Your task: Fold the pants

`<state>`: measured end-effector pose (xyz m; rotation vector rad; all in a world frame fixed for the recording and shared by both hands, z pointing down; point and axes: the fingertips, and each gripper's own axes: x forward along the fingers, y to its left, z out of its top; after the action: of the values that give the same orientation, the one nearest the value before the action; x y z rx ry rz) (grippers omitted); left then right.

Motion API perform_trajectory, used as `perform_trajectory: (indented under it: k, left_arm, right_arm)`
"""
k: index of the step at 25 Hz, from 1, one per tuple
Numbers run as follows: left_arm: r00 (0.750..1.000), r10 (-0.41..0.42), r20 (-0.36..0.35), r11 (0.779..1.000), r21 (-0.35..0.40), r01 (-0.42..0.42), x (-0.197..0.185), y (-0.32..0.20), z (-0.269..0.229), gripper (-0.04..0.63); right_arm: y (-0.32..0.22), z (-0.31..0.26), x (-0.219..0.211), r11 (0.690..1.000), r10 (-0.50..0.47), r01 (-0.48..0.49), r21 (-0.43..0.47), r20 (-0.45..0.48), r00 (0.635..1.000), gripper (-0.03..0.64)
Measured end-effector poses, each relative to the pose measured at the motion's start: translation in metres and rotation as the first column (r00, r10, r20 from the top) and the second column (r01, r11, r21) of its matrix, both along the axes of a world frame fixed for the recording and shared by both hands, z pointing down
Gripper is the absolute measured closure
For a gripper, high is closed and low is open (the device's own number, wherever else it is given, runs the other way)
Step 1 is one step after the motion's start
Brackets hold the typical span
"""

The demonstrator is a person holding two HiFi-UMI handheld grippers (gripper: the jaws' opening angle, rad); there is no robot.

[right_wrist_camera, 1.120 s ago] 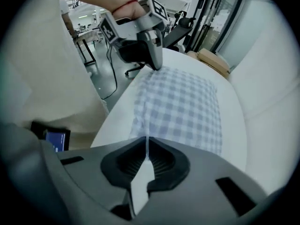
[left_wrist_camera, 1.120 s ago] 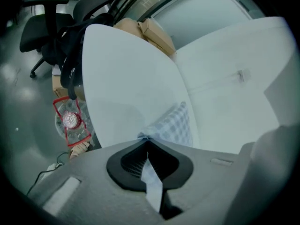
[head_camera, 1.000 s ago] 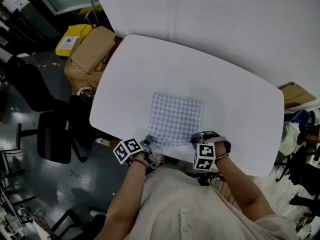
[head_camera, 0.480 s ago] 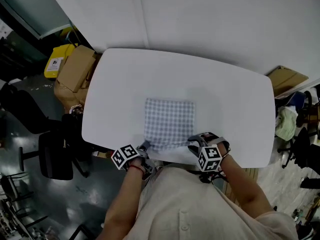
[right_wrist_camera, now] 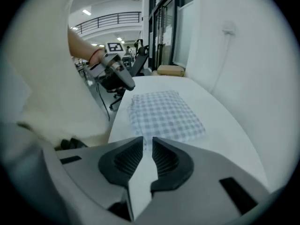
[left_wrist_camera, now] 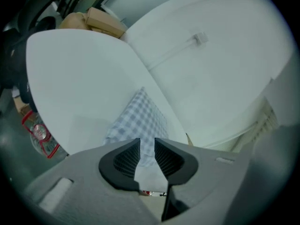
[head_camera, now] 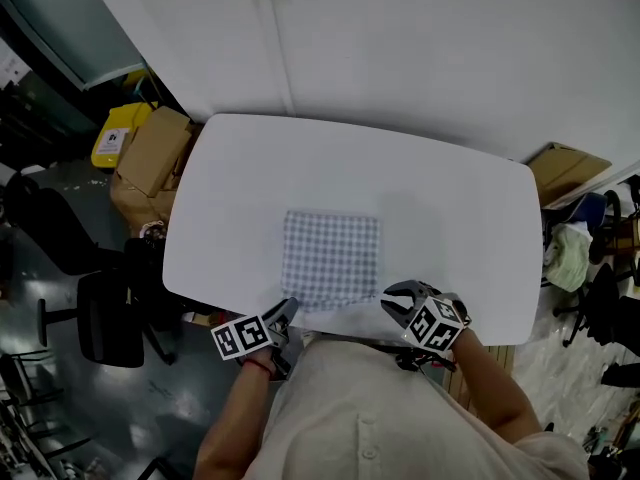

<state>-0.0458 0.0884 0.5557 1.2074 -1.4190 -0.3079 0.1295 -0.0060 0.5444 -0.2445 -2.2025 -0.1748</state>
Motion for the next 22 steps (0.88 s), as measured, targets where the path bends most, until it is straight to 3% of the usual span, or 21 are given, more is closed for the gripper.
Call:
perform_trajectory:
  k: [3, 5, 8, 10, 14, 17, 22]
  left_arm:
    - [0.995, 0.076, 0.066, 0.993, 0.083, -0.082, 0.015, -0.014, -0.022, 0.497]
    - [0.986, 0.125, 0.113, 0.983, 0.118, -0.138, 0.024, -0.025, -0.031, 0.510]
    - [0.955, 0.209, 0.210, 0.965, 0.116, -0.237, 0.037, -0.041, -0.036, 0.517]
    - [0.917, 0.261, 0.303, 0.945, 0.115, -0.306, 0.045, -0.049, -0.042, 0.517]
    - [0.829, 0.303, 0.469, 0.910, 0.116, -0.398, 0.057, -0.059, -0.053, 0.525]
    - [0.779, 0.327, 0.535, 0.884, 0.117, -0.452, 0.069, -0.064, -0.058, 0.532]
    - [0.767, 0.341, 0.544, 0.868, 0.131, -0.479, 0.077, -0.063, -0.060, 0.534]
  right_arm:
    - [-0.003, -0.027, -0.017, 0.992, 0.095, -0.088, -0.095, 0.064, 0.993, 0.560]
    - [-0.006, -0.039, -0.029, 0.970, 0.184, -0.164, -0.181, 0.097, 0.978, 0.561]
    - [-0.009, -0.051, -0.044, 0.902, 0.330, -0.281, -0.327, 0.105, 0.938, 0.572]
    - [-0.006, -0.054, -0.051, 0.853, 0.402, -0.334, -0.401, 0.094, 0.911, 0.575]
    - [0.003, -0.051, -0.055, 0.813, 0.464, -0.385, -0.437, 0.086, 0.882, 0.575]
    - [0.005, -0.050, -0.054, 0.790, 0.485, -0.401, -0.465, 0.074, 0.871, 0.589]
    - [0.006, -0.049, -0.052, 0.789, 0.482, -0.405, -0.462, 0.058, 0.874, 0.600]
